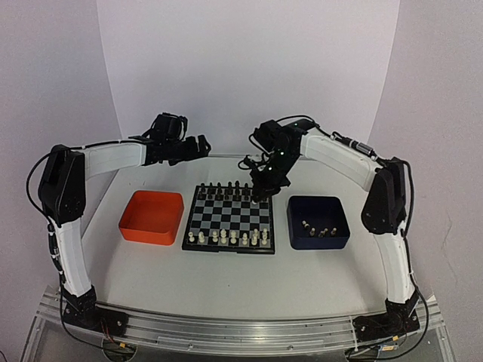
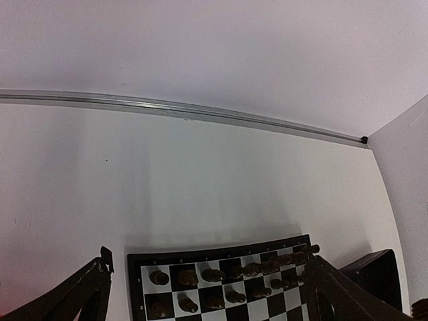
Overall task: Set up the chess pieces on the board
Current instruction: Place the chess piece on the chessboard.
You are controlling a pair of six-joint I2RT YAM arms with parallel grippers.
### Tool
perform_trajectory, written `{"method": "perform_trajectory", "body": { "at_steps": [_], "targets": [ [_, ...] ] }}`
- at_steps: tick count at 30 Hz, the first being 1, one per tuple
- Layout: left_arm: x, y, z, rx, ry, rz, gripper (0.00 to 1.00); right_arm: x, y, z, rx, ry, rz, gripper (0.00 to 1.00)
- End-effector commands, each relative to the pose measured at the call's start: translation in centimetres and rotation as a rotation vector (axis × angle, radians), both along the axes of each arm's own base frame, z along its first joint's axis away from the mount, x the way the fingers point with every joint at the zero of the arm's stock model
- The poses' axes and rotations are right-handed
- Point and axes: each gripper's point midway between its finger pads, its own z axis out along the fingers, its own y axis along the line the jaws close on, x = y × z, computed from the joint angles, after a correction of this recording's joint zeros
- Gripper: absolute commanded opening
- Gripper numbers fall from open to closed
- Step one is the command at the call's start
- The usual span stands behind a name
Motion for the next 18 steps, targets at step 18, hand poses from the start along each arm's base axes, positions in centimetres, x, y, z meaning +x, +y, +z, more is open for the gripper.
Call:
{"method": "perform_trajectory", "body": {
  "at_steps": [18],
  "targets": [
    [-3.0, 1.5, 1.4, -0.028, -0.029, -0.014, 1.0, -3.4, 2.6, -6.3, -0.139, 0.152, 0.112, 0.0]
  ]
}}
